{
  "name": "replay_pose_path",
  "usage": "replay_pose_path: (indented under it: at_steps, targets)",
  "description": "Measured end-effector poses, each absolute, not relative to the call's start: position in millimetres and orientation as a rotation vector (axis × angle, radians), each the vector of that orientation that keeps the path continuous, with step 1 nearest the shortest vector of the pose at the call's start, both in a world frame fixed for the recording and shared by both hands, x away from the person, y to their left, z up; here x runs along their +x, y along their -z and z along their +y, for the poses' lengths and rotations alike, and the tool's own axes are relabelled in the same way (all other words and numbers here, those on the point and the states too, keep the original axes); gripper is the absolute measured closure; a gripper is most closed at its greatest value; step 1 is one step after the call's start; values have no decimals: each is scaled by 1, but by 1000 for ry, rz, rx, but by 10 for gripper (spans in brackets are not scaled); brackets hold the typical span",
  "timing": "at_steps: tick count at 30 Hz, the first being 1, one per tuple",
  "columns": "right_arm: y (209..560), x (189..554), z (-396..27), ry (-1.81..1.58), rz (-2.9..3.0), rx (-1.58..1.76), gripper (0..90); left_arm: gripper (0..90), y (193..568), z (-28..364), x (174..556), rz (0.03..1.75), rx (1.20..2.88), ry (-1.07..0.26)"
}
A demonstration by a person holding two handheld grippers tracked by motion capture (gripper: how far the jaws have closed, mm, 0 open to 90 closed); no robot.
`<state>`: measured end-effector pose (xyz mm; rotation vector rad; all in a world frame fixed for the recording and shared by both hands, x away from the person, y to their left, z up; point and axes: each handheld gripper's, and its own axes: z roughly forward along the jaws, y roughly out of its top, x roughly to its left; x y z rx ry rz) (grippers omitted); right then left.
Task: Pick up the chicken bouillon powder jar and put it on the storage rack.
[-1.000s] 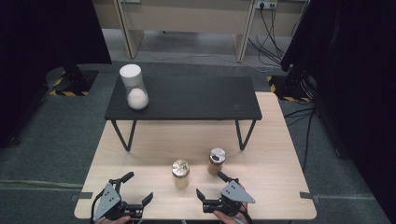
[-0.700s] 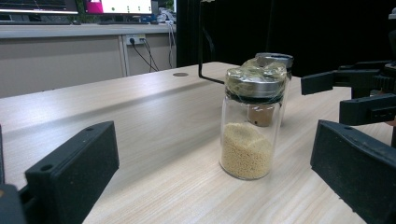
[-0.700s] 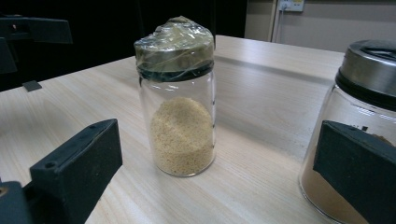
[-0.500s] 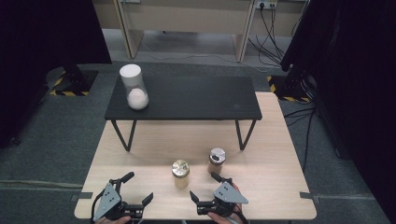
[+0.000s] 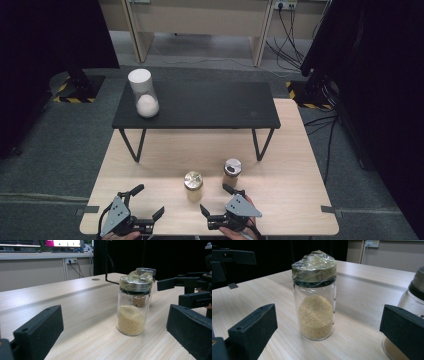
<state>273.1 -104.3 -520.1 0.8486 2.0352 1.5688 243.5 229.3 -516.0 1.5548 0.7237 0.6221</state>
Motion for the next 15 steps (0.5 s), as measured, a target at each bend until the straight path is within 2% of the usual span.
replay_pose_path:
  at_steps: [15]
  targets:
    - [521,277,-91,-1557,2056,817,17,4,516,230,244,727,1556,-622]
